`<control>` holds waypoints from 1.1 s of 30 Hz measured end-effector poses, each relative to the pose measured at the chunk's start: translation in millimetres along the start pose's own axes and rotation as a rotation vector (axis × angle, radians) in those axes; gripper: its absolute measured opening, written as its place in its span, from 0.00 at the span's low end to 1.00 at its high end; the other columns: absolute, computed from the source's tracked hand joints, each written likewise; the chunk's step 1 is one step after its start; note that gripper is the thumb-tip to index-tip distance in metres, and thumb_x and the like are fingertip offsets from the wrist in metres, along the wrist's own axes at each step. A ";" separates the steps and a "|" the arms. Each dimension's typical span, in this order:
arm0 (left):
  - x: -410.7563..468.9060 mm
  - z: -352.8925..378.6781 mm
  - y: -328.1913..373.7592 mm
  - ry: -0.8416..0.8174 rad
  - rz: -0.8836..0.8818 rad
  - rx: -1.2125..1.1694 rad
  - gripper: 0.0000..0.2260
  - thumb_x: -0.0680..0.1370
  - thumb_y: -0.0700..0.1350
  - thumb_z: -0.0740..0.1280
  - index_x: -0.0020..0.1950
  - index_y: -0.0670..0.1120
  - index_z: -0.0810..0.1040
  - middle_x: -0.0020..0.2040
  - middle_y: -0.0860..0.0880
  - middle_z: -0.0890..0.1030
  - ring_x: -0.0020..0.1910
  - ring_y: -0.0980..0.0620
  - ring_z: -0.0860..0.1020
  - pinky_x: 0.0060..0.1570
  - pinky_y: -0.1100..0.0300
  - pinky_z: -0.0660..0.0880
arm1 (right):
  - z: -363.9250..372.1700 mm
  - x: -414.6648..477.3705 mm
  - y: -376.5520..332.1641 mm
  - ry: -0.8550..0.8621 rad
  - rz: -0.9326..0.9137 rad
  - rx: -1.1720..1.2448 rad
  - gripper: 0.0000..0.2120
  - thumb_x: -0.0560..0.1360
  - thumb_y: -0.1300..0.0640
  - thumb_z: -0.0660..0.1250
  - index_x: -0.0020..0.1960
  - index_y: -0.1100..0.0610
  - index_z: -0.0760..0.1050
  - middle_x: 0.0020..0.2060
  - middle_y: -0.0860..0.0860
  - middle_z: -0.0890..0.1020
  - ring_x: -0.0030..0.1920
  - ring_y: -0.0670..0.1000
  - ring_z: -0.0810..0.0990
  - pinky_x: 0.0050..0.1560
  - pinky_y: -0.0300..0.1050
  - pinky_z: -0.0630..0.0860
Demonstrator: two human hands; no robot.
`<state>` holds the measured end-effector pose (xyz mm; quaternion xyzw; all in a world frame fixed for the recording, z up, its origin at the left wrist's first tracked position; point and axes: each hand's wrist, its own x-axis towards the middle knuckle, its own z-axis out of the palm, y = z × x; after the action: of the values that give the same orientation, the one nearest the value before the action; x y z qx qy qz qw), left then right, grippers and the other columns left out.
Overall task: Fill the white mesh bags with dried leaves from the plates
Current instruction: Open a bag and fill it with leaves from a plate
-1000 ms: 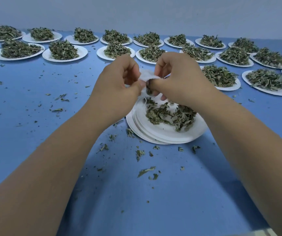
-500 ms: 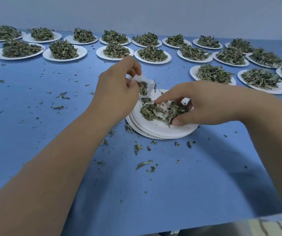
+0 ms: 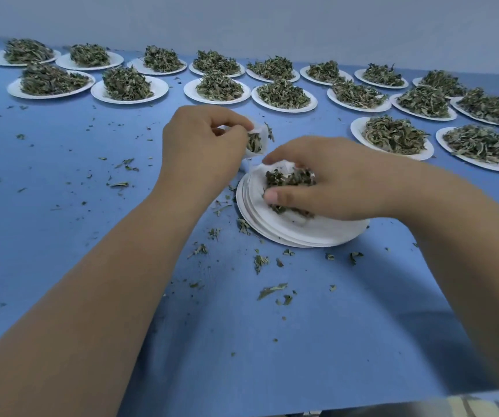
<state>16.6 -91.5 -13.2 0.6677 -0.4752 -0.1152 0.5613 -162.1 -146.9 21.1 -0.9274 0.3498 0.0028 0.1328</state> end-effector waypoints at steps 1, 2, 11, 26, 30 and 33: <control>-0.5 -0.6 -0.1 -0.004 -0.001 -0.009 0.09 0.73 0.44 0.68 0.39 0.55 0.85 0.29 0.55 0.82 0.29 0.53 0.79 0.29 0.61 0.75 | 5.2 -0.7 -1.5 -0.022 -0.012 -0.012 0.23 0.77 0.36 0.65 0.71 0.38 0.70 0.68 0.41 0.74 0.66 0.47 0.73 0.59 0.44 0.67; -0.4 -0.7 -0.5 -0.009 0.000 -0.014 0.06 0.73 0.46 0.70 0.39 0.55 0.85 0.27 0.57 0.80 0.26 0.56 0.76 0.27 0.64 0.72 | 9.9 -1.1 -2.2 -0.027 -0.029 -0.020 0.20 0.78 0.41 0.66 0.70 0.39 0.72 0.67 0.41 0.75 0.66 0.47 0.73 0.59 0.42 0.67; -5.3 5.9 -1.7 -0.042 0.063 0.123 0.13 0.71 0.40 0.69 0.54 0.51 0.75 0.49 0.57 0.77 0.38 0.57 0.79 0.36 0.65 0.70 | -0.8 -1.5 11.9 0.372 0.036 0.171 0.05 0.75 0.54 0.74 0.47 0.44 0.86 0.36 0.37 0.82 0.38 0.35 0.79 0.36 0.20 0.69; -7.1 9.0 2.8 -0.156 -0.007 -0.138 0.05 0.75 0.40 0.75 0.43 0.51 0.84 0.39 0.51 0.86 0.38 0.55 0.84 0.43 0.57 0.82 | 9.4 29.1 -2.4 0.612 0.162 0.433 0.02 0.69 0.53 0.78 0.41 0.48 0.85 0.30 0.41 0.81 0.27 0.38 0.76 0.26 0.28 0.67; -7.7 9.2 5.4 -0.284 -0.032 -0.237 0.06 0.75 0.37 0.74 0.42 0.48 0.84 0.38 0.46 0.84 0.37 0.54 0.80 0.48 0.49 0.81 | 9.9 34.2 -0.4 0.681 0.239 0.395 0.05 0.67 0.59 0.73 0.41 0.52 0.82 0.30 0.44 0.80 0.28 0.41 0.74 0.25 0.29 0.67; -7.1 9.3 5.3 -0.304 -0.027 -0.235 0.06 0.75 0.36 0.74 0.42 0.47 0.83 0.37 0.49 0.82 0.37 0.55 0.79 0.48 0.51 0.81 | 13.4 33.5 -2.3 0.694 0.277 0.569 0.04 0.66 0.63 0.71 0.37 0.54 0.79 0.28 0.48 0.79 0.25 0.45 0.73 0.24 0.38 0.68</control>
<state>3.8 -91.6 -14.5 0.5787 -0.5287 -0.2773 0.5555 -134.2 -163.6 5.4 -0.7449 0.4809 -0.3856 0.2555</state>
